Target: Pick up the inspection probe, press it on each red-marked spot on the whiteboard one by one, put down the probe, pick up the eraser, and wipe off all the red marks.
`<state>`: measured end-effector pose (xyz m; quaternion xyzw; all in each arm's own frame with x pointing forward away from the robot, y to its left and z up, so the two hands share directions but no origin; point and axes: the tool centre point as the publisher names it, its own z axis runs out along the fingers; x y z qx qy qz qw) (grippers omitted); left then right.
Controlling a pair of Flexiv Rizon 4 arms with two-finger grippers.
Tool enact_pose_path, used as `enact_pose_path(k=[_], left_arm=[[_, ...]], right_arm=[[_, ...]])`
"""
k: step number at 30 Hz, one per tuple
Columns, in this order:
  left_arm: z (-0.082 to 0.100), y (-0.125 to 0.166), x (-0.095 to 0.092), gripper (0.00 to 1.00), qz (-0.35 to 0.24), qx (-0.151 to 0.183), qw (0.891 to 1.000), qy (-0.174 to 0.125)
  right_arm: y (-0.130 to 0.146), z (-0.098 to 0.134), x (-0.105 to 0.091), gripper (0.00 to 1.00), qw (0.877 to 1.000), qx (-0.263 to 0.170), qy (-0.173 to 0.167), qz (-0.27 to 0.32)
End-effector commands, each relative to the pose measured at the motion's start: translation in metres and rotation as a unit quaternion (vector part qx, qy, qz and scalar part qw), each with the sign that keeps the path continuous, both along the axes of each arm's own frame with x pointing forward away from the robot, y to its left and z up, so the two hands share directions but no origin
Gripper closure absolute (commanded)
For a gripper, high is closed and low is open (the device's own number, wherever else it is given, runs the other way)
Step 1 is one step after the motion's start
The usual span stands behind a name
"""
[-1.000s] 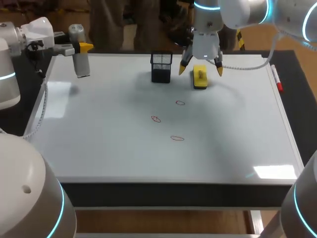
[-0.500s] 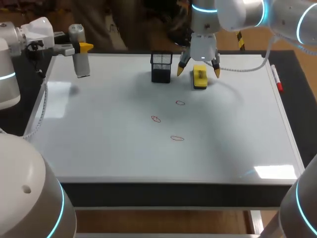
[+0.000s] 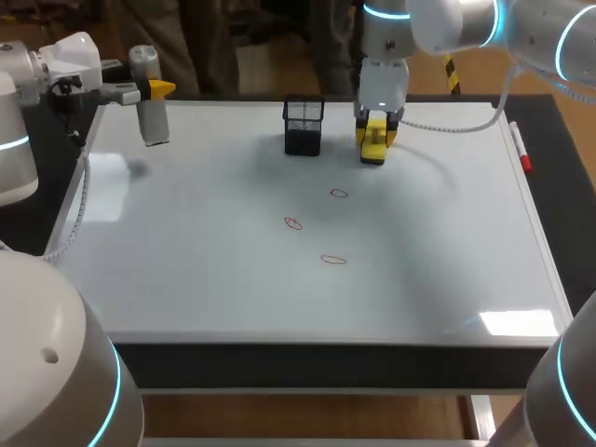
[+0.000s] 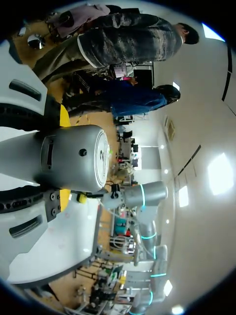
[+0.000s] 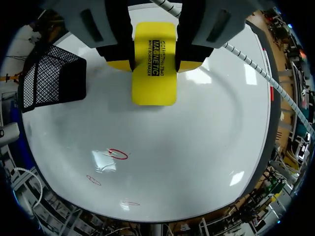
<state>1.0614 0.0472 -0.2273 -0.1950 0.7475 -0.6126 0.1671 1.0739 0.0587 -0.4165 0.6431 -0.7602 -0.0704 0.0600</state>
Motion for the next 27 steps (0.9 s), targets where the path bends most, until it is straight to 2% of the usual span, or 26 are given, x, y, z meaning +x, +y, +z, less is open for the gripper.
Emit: enact_pose_path(k=[1, 7, 14, 27], left_arm=[[0.001, 0.0, 0.0, 1.0, 0.001, 0.0, 1.0, -0.001], [0.001, 0.0, 0.0, 1.0, 0.001, 0.0, 1.0, -0.001], [0.001, 0.0, 0.0, 1.0, 0.001, 0.0, 1.0, -0.001], [0.001, 0.0, 0.0, 1.0, 0.001, 0.0, 1.0, -0.001]], right_arm=[[-0.015, 0.023, -0.01, 1.0, 1.0, -0.003, -0.011, -0.016], [-0.048, 0.047, -0.015, 1.0, 0.997, -0.014, -0.021, -0.079], [-0.101, 0.066, -0.03, 1.0, 0.988, -0.023, -0.029, -0.147], [-0.179, 0.072, -0.069, 1.0, 0.972, -0.018, -0.019, -0.235]])
